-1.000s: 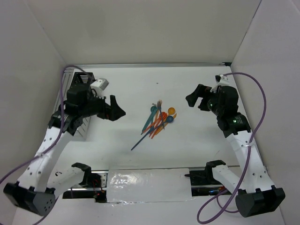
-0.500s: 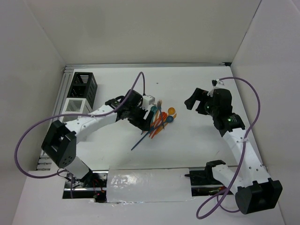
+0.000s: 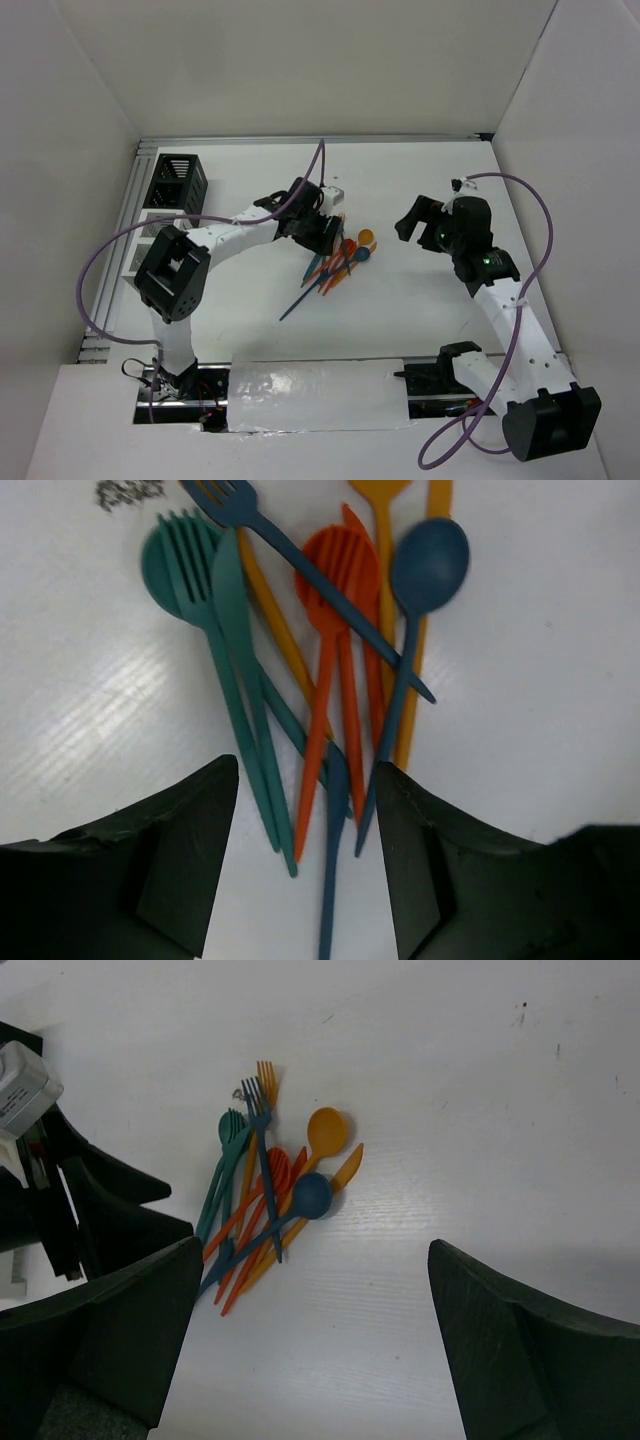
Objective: Sort the eating utensils into containers
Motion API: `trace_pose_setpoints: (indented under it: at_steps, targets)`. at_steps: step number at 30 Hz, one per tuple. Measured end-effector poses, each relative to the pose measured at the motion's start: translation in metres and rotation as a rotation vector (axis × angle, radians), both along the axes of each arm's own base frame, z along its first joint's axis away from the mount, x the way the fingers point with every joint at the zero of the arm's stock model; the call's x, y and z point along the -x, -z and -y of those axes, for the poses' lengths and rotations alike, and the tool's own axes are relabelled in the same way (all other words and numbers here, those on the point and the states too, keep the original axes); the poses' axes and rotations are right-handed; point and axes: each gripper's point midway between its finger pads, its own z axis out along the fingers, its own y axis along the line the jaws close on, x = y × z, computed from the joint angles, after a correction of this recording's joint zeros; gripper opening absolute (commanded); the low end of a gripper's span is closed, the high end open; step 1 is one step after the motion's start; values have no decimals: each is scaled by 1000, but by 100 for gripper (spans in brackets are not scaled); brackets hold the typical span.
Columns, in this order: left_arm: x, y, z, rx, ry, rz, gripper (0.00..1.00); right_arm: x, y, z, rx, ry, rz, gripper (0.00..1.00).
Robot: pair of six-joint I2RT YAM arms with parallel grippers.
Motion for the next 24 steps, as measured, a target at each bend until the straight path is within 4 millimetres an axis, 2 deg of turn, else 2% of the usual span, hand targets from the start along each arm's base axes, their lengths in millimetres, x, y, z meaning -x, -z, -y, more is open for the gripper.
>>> trace_pose_setpoints:
  at_steps: [6, 9, 14, 19, 24]
  targets:
    - [-34, 13, -10, -13, -39, 10, 65, 0, 1, 5, 14, 26, -2, 100]
    - [-41, 18, -17, -22, -43, 14, 62, -1, 1, 7, 15, 37, -2, 100]
    - [-43, 24, -17, -22, -41, 9, 58, -2, 5, 7, 12, 43, -15, 100]
    - [-37, 36, -16, -22, -8, -12, 58, -5, 16, 7, 21, 45, -55, 100]
    - [-33, 45, -18, -33, 1, -28, 57, -6, 17, 6, 21, 45, -57, 100]
